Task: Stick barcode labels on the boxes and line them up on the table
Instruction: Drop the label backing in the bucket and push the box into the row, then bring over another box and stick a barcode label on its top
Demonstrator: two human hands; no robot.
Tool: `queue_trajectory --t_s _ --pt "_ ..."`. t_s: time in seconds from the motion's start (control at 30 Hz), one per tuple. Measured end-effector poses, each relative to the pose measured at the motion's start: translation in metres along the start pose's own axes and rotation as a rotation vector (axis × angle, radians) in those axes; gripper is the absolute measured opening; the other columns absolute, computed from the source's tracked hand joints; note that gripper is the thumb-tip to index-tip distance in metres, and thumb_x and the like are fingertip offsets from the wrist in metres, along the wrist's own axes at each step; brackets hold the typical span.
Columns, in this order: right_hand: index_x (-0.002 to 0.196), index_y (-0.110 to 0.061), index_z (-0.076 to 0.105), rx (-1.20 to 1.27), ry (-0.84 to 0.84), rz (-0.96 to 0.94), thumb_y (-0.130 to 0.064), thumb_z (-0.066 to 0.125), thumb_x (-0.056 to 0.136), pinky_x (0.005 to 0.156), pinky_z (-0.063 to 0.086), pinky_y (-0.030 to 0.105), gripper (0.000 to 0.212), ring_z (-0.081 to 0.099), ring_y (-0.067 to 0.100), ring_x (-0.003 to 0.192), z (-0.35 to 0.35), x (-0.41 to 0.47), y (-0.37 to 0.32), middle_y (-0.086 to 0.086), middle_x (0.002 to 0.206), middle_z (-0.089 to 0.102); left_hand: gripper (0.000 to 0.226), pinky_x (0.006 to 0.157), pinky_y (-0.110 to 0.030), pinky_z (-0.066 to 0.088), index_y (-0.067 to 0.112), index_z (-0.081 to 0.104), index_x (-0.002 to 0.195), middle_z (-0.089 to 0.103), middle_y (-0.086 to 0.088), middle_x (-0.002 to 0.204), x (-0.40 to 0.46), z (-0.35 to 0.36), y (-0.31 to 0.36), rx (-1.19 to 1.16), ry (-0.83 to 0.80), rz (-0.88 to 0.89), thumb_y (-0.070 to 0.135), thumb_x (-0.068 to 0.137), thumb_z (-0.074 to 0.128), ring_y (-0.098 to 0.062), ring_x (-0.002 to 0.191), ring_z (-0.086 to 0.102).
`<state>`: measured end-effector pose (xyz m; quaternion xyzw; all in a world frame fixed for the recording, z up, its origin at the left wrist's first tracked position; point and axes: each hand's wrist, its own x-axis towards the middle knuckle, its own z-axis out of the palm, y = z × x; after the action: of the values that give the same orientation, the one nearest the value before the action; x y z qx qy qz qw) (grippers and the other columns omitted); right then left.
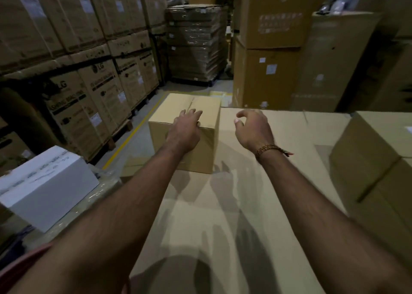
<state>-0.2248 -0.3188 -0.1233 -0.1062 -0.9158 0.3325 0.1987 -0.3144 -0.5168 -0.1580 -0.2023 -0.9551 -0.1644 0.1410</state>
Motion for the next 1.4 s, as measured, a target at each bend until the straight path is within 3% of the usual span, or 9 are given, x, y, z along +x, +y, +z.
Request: queue_trajectory --t_s 0.43,0.8,1.4 --pt "0.131 -0.021 0.069 -0.100 0.174 0.026 -0.031 0.057 0.107 0.098 0.048 0.035 0.029 0.059 0.022 0.123 -0.191 -0.119 0.115 0.002 0.137 0.061 0.052 0.119 -0.056 0.036 0.019 0.036 0.160 0.037 -0.010 0.165 -0.067 0.015 0.246 -0.026 0.037 0.191 0.014 0.109 0.042 -0.038 0.153 0.030" --pt "0.133 -0.016 0.067 -0.363 0.187 -0.059 -0.029 0.059 0.105 0.098 0.055 0.046 0.032 0.062 0.028 0.115 -0.361 -0.204 0.239 0.008 0.132 0.063 0.055 0.125 -0.053 0.028 0.021 0.024 0.165 0.025 -0.009 0.172 -0.172 0.036 0.442 0.030 0.050 0.182 0.019 0.111 0.038 -0.037 0.159 0.019" --pt "0.134 -0.017 0.063 -0.420 0.317 0.052 -0.033 0.056 0.105 0.098 0.056 0.049 0.034 0.061 0.025 0.117 -0.503 -0.217 0.328 0.006 0.132 0.060 0.061 0.128 -0.049 0.022 0.020 0.016 0.167 0.013 -0.010 0.176 -0.147 0.020 0.599 0.037 0.103 0.337 0.020 0.111 0.039 -0.035 0.162 0.009"
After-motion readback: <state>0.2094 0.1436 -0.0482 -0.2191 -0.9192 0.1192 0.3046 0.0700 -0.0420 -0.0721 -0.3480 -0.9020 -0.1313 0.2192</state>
